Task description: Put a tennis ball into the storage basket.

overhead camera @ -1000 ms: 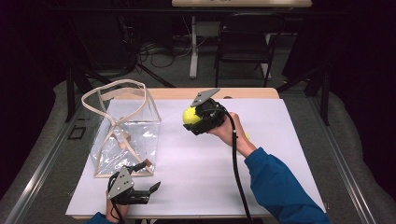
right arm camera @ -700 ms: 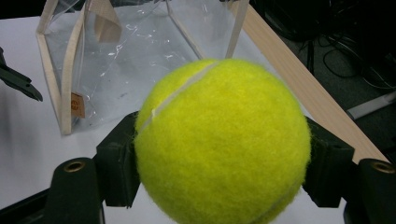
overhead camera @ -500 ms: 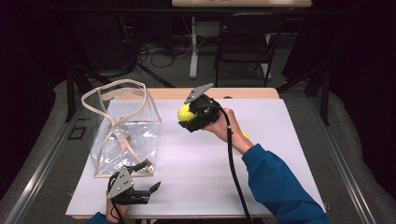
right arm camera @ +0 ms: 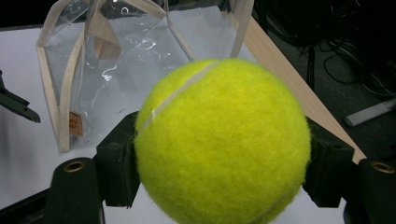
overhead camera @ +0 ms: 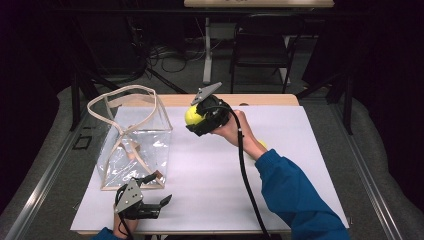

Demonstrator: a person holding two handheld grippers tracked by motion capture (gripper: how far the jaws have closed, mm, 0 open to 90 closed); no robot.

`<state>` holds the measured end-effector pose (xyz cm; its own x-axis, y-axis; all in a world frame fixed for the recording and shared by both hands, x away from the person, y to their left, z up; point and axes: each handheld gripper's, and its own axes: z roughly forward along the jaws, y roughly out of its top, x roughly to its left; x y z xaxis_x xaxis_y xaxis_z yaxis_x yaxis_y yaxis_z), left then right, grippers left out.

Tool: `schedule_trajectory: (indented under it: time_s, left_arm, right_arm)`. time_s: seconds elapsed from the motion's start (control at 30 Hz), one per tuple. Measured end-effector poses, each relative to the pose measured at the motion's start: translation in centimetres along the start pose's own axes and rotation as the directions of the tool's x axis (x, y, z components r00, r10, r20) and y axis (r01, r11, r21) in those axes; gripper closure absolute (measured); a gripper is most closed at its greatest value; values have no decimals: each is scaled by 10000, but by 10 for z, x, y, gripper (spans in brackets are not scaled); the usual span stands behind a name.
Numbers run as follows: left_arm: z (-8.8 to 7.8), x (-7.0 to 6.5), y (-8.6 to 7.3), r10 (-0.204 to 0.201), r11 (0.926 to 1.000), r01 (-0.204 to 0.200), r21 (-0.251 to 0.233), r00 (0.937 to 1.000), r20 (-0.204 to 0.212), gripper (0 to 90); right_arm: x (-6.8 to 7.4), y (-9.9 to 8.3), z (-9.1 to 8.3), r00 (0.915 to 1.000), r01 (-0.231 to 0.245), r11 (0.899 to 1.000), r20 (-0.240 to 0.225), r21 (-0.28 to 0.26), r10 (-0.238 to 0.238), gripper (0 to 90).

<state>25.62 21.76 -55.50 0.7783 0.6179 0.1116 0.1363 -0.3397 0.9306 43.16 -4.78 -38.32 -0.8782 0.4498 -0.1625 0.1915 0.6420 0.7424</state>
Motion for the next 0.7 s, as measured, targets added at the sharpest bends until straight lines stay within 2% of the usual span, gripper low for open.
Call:
schedule_trajectory:
  time_s: [0.7]
  left_arm:
    - [0, 0, 0, 8, 10000, -8, -51, 10000, -21, 160]
  right_arm:
    - [-9, 19, 4, 9999, 97, 9999, 79, 113, -98, 269]
